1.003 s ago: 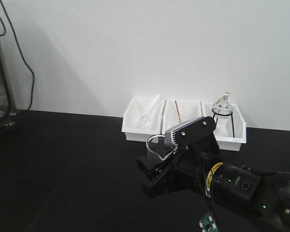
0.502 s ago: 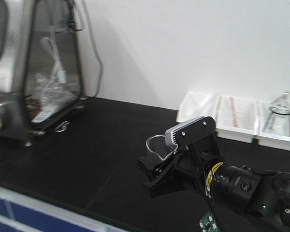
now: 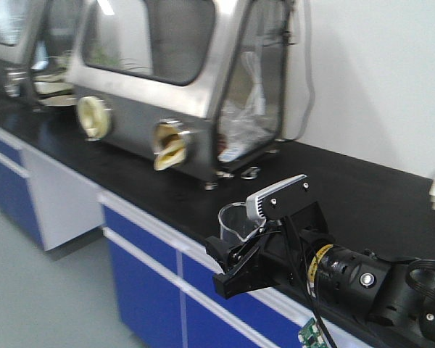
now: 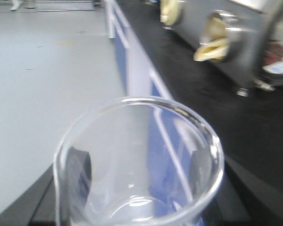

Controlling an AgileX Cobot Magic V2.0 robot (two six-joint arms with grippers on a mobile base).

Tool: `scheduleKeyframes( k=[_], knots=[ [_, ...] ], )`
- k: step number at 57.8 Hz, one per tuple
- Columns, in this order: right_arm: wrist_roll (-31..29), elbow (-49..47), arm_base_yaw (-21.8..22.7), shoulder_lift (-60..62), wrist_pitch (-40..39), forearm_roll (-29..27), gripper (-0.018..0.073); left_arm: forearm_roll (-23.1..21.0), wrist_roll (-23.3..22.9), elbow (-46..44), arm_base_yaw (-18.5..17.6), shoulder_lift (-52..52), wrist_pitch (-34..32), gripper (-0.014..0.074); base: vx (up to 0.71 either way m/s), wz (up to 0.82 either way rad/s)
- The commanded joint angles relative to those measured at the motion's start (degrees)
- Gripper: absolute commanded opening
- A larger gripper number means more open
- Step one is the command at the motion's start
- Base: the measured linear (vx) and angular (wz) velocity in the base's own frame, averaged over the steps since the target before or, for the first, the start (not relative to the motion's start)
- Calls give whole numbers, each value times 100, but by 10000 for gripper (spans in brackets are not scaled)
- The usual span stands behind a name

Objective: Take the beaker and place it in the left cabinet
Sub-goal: 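Drive away from the bench holding the beaker in the right gripper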

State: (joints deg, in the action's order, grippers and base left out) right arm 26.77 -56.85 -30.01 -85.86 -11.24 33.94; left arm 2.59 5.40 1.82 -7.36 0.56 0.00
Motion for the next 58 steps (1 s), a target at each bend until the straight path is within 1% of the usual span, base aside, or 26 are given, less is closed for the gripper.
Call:
scheduleKeyframes(
  k=[1,28,58],
  knots=[
    [-3,-167,7,198,-413,-56,-8,-18,-15,90,-3,106,-428,1,-12,69],
    [-3,-167,7,198,-420,-56,-8,-18,-15,90,-3,106,-428,1,-5,55],
    [-3,-167,7,198,-414,-56,-8,-18,-15,90,-3,106,-428,1,10,45]
  ],
)
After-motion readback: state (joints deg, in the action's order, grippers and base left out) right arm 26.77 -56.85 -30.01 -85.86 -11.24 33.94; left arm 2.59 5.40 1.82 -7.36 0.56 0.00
